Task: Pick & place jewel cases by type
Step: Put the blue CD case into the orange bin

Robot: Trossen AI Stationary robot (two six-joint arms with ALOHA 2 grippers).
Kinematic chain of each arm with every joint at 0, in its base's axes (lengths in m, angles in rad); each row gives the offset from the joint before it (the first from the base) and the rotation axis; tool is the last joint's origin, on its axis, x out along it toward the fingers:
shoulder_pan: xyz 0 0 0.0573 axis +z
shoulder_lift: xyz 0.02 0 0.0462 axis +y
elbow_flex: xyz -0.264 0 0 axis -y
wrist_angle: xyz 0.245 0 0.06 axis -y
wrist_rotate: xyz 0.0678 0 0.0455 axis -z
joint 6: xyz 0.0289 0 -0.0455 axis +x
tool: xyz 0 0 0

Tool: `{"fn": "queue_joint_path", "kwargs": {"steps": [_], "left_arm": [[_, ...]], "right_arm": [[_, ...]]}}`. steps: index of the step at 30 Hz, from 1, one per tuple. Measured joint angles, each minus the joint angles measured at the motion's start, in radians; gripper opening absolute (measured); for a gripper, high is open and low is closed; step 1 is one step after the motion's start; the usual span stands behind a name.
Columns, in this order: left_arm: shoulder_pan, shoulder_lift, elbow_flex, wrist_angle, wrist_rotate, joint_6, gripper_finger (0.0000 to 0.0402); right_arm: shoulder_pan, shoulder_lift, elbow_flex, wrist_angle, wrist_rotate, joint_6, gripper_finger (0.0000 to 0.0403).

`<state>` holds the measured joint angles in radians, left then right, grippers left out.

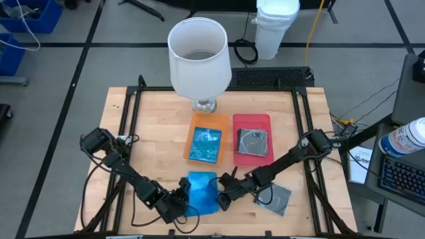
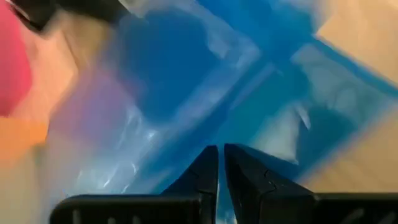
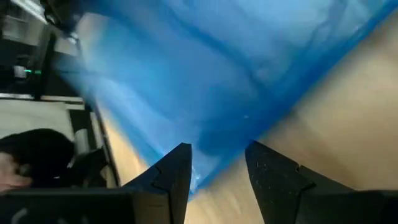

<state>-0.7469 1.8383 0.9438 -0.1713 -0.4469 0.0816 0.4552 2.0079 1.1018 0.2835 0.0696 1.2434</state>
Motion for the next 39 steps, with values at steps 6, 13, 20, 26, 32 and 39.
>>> {"fn": "queue_joint_path", "kwargs": {"steps": [6,13,20,26,32,39], "left_arm": [[0.013,0.002,0.0,0.012,0.014,-0.007,0.004],[0.01,0.005,0.0,-0.021,0.014,-0.017,0.004],[-0.055,-0.028,0.004,-0.08,-0.016,-0.015,0.004],[-0.12,-0.093,0.038,-0.053,-0.09,0.016,0.004],[-0.089,-0.093,0.043,0.002,-0.102,0.05,0.004],[-0.002,-0.013,0.01,0.059,-0.013,0.013,0.004]], "right_arm": [[-0.004,0.0,0.0,-0.022,0.007,-0.002,0.0141],[-0.003,0.0,0.0,-0.025,0.004,0.001,0.0141],[-0.003,-0.001,0.0,-0.029,-0.023,0.006,0.0141],[-0.003,-0.001,0.0,-0.031,-0.022,0.009,0.0141],[-0.003,-0.001,0.0,-0.026,-0.02,0.005,0.0141],[-0.003,-0.001,0.0,-0.022,-0.02,-0.003,0.0141]]}}
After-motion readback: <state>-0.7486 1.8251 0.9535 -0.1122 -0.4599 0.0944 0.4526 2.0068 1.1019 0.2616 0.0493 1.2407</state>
